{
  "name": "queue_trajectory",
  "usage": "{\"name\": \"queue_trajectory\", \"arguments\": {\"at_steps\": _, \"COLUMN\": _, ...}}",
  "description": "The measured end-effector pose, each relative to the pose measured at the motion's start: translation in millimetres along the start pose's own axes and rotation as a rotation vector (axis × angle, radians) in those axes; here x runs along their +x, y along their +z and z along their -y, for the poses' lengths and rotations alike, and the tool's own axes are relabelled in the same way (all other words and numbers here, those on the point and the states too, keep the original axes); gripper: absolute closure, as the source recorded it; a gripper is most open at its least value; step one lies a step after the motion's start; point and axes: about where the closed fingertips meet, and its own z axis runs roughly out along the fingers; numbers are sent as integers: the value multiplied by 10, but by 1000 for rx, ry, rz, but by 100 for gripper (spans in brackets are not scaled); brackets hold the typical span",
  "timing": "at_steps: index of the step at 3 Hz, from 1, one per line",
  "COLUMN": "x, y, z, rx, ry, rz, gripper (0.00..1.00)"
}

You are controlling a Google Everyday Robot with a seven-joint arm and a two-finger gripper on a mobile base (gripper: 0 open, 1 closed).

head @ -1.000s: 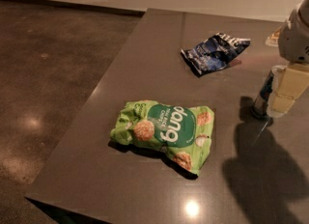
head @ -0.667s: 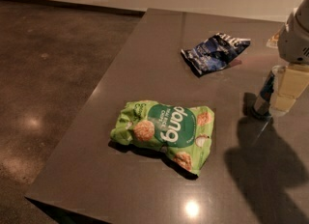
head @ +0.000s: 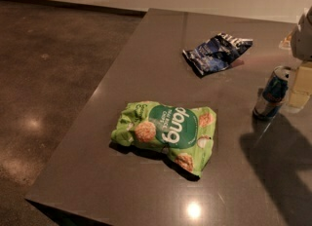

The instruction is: Move redbull can near green rice chip bag

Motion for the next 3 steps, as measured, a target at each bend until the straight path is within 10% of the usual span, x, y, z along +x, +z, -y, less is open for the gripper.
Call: {"name": "queue_trajectory", "arguments": {"at_steps": 3, "x": -102, "y": -77, "z": -115, "rx": -79, "ry": -14, "rz": 88, "gripper": 67}}
